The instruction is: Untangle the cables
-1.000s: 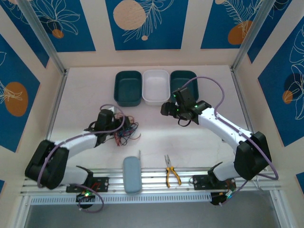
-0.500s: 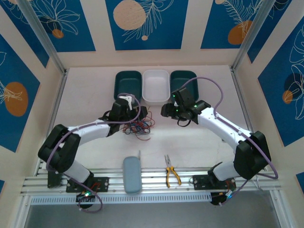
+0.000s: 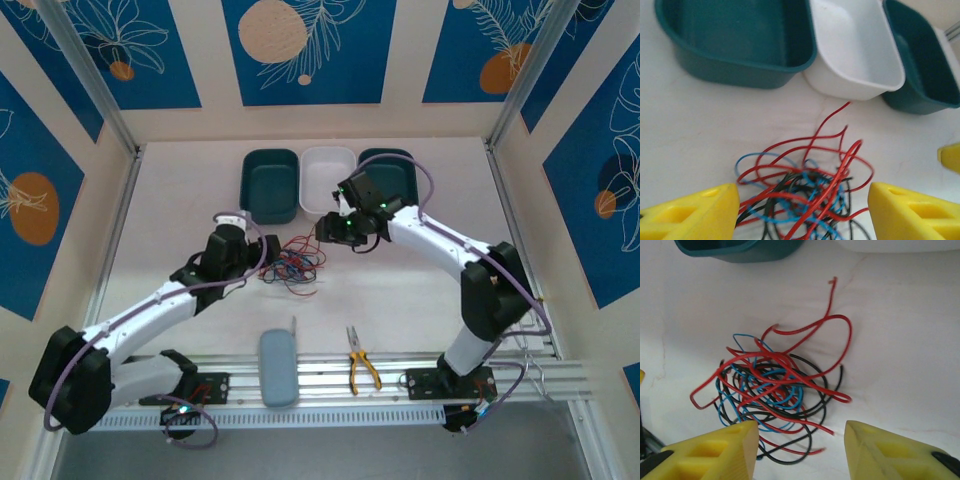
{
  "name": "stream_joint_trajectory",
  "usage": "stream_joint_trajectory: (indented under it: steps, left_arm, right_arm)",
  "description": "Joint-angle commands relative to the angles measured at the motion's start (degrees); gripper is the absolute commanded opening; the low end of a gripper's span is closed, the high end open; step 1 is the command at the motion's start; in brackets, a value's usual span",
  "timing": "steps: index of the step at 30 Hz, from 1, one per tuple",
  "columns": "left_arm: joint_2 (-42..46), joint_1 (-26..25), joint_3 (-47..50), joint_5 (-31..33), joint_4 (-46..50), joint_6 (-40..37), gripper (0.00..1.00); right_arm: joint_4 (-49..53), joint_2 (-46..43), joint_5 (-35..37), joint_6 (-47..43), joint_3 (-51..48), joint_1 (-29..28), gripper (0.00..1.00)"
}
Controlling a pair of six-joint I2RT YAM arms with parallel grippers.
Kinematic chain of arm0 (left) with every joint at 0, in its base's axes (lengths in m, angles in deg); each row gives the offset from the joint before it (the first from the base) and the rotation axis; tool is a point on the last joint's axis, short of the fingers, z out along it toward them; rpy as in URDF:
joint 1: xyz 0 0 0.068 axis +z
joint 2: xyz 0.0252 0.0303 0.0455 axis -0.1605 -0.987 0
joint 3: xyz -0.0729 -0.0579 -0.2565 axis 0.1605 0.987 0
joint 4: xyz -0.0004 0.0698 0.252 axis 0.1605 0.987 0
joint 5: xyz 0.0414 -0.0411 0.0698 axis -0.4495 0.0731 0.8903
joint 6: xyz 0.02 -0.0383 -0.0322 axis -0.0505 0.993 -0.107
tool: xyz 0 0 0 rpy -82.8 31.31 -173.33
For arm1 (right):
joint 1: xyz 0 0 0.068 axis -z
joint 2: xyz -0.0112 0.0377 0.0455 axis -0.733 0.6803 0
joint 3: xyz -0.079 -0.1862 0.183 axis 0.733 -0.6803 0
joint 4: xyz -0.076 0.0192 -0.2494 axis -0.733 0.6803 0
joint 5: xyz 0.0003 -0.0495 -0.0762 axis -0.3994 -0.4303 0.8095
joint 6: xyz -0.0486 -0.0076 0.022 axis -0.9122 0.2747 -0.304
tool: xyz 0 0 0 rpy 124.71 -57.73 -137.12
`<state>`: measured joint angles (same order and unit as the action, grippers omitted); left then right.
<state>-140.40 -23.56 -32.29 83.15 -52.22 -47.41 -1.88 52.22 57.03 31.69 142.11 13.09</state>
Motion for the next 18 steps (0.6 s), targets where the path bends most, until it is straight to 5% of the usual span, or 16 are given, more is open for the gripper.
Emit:
stream_joint_trajectory:
  steps: [1,10,18]
  left_arm:
    - [2.74,0.19,1.73,3.57,6.74,-1.42,0.69]
    - [6.56,0.13,7.58,6.06,4.78,-0.07,0.65]
    - [1.35,0.18,8.67,1.3,-2.77,-0.1,0.61]
  right_arm:
    - [4.03,3.55,-5.45,1.97,5.92,-0.69,0.47]
    - [5.29,10.19,-10.35,9.63,12.26,-5.81,0.51]
    - [3.2,14.64,-13.03,13.34,14.5,-7.39,0.52]
